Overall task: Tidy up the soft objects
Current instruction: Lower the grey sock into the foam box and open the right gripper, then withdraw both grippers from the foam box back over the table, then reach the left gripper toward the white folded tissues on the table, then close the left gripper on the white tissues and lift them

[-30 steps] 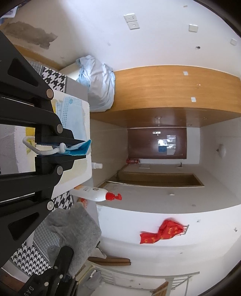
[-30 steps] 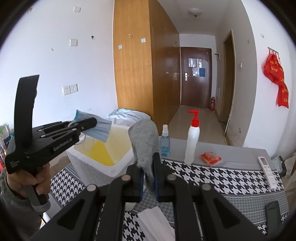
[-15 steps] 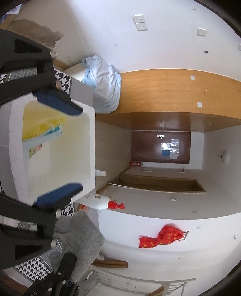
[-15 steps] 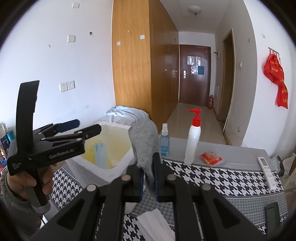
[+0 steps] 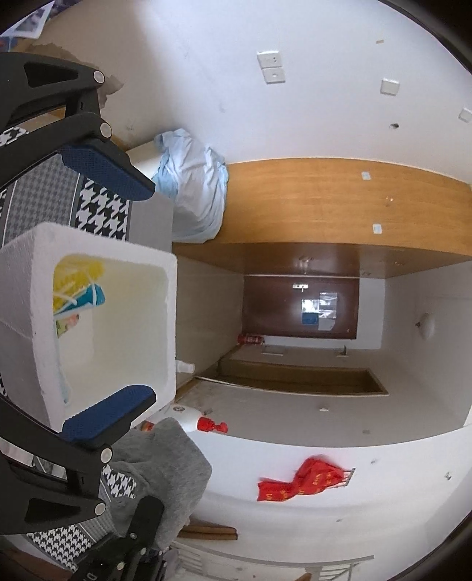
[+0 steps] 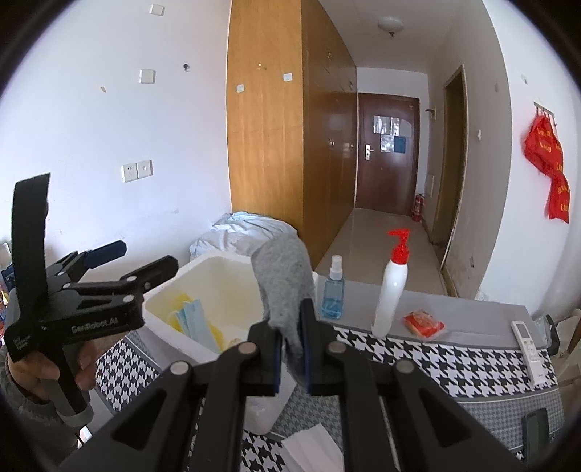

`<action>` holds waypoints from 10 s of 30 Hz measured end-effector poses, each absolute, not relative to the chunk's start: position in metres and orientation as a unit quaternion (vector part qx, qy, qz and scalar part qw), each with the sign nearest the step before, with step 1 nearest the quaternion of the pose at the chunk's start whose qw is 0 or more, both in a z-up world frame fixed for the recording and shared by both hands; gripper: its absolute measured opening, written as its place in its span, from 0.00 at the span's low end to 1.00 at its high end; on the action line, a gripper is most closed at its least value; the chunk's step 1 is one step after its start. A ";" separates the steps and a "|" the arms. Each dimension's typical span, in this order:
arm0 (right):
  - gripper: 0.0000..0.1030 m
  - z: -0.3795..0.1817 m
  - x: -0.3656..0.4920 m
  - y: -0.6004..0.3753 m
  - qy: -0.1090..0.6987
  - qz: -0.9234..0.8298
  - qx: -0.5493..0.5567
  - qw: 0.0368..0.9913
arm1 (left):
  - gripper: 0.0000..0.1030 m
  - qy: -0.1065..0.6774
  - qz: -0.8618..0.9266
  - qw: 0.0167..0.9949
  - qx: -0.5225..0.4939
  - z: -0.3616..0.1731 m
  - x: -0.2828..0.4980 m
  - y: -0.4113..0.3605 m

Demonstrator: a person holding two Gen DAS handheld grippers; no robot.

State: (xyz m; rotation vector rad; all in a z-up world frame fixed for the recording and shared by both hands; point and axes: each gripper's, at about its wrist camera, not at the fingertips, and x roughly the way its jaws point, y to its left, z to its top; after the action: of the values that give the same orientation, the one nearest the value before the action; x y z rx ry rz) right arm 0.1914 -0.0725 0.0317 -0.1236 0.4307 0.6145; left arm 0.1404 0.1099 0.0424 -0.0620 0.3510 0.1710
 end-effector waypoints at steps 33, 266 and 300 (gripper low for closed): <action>0.12 0.032 0.202 -0.013 0.231 0.338 -0.077 0.909 | 0.99 0.157 0.113 0.981 -0.037 0.040 0.098 0.143; 0.73 -0.126 0.225 -0.244 0.395 0.254 -0.041 0.882 | 0.97 0.386 0.064 0.920 -0.007 -0.108 0.175 -0.083; 0.73 -0.142 0.241 -0.219 0.408 0.294 -0.081 0.860 | 0.22 0.409 0.038 0.912 -0.025 -0.117 0.196 -0.070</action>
State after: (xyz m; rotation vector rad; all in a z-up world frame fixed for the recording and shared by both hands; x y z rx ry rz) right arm 0.2407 -0.2185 -0.1420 -0.1708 0.8571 0.6177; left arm 0.1965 -0.0702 -0.1168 -0.0518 0.8422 0.0785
